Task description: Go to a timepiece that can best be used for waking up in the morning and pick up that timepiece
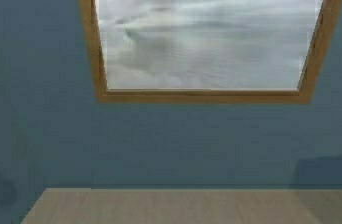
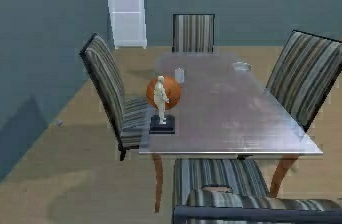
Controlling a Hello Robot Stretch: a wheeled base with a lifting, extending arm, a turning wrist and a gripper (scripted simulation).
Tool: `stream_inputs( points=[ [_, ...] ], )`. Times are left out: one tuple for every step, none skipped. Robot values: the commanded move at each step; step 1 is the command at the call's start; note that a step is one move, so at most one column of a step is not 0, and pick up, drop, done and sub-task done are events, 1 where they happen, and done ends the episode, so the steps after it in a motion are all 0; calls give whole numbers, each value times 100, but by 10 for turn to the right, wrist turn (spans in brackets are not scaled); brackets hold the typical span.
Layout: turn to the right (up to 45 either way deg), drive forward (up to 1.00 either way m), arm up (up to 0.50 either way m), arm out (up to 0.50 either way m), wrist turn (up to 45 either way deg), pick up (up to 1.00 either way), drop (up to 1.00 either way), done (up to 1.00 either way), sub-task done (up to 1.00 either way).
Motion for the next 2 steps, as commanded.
stream_inputs(
  points=[
    [420,0,0,0,0,0,0,0,0],
    [30,0,0,0,0,0,0,0,0]
  ],
)
